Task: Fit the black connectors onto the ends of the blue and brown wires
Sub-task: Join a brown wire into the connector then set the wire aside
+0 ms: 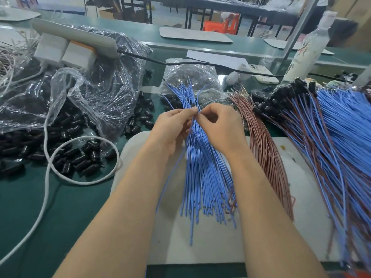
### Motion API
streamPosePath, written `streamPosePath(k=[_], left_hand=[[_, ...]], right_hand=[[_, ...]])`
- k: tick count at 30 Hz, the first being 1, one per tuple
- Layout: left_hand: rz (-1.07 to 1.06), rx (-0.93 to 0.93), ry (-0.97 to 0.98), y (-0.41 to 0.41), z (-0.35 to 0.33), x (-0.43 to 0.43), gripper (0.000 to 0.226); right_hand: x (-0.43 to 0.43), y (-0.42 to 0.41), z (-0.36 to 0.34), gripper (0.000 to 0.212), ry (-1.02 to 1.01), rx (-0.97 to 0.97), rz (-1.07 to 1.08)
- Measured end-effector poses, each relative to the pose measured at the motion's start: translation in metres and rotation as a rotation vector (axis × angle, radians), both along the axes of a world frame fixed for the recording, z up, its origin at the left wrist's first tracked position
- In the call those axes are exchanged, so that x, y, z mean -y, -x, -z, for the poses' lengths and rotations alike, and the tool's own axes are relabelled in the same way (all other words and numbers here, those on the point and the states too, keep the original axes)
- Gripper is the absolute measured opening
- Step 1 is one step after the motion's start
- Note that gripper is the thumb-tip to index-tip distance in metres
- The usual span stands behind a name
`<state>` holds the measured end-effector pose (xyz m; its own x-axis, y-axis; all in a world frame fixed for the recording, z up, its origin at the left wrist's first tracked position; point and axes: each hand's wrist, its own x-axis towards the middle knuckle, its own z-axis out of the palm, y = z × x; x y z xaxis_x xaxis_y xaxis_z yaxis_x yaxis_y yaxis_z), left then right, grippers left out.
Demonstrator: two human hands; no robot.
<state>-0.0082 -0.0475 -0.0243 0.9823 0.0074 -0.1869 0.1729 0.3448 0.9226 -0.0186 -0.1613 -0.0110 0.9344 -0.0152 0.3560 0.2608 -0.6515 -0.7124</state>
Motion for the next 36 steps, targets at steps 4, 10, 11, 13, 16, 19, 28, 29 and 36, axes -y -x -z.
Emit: streamPosePath(k=[4, 10, 11, 13, 16, 19, 28, 29, 36], left_hand=[[-0.069, 0.057, -0.273, 0.0, 0.004, 0.002, 0.01], [-0.219, 0.11, -0.398, -0.002, 0.006, -0.006, 0.007], [-0.2, 0.095, -0.357, -0.002, 0.005, -0.006, 0.007], [-0.158, 0.076, -0.294, -0.001, 0.004, -0.005, 0.007], [-0.136, 0.057, -0.225, -0.001, 0.004, -0.002, 0.007], [-0.131, 0.056, -0.183, -0.002, 0.006, -0.002, 0.009], [-0.119, 0.055, -0.146, -0.004, 0.007, -0.003, 0.007], [-0.113, 0.051, -0.134, -0.003, 0.007, -0.003, 0.006], [0.103, 0.103, -0.029, 0.004, -0.001, -0.002, 0.002]], right_hand=[[0.001, 0.0, 0.001, 0.014, 0.073, -0.029, 0.015], [0.014, -0.005, 0.002, 0.018, -0.053, -0.039, 0.166], [0.02, -0.006, 0.002, 0.022, -0.058, -0.025, 0.221], [0.03, -0.009, 0.004, 0.026, -0.055, -0.036, 0.281], [0.039, -0.011, 0.006, 0.032, -0.019, -0.146, 0.283], [0.057, -0.014, 0.006, 0.045, 0.142, -0.261, 0.388], [0.057, -0.015, 0.01, 0.032, 0.304, -0.436, 0.516], [0.057, -0.015, 0.01, 0.032, 0.275, -0.418, 0.526], [0.056, -0.012, -0.004, 0.022, -0.623, -0.131, 0.337]])
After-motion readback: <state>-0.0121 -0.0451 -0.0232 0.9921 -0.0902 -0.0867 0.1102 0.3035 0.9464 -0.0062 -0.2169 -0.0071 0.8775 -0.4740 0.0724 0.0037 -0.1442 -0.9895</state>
